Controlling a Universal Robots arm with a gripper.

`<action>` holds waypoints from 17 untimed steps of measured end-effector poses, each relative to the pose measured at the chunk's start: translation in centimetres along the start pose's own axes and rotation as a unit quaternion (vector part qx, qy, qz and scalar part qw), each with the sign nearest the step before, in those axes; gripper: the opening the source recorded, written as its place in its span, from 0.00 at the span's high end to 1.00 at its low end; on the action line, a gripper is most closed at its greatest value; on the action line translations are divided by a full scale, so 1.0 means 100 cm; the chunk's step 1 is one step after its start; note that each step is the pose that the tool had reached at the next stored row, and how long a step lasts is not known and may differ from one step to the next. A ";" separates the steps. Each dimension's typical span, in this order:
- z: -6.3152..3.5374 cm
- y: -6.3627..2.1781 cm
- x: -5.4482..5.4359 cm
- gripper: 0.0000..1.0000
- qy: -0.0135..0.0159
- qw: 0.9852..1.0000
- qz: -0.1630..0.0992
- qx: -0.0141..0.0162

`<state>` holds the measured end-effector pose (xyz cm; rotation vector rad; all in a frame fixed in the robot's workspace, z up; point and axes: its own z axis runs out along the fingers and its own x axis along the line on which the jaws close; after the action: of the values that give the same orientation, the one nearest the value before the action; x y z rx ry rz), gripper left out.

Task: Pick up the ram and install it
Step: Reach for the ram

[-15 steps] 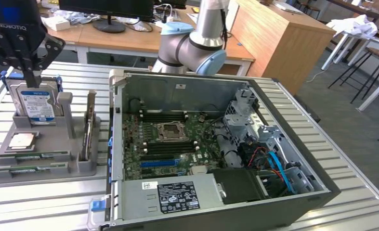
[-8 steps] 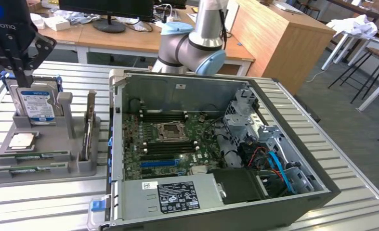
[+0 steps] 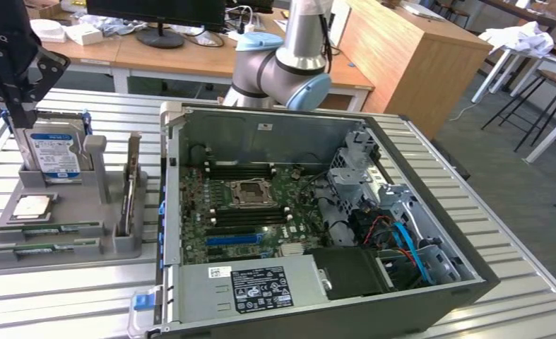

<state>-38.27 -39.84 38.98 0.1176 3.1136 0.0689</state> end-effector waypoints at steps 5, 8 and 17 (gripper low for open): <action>0.0000 0.0000 0.000 0.90 0.000 1.000 0.000 0.000; 0.0000 0.0000 0.000 0.90 0.000 1.000 0.000 0.000; -0.0005 -0.0097 0.000 0.90 0.000 1.000 0.000 0.000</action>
<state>-38.31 -40.81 38.99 0.1174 3.1137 0.0688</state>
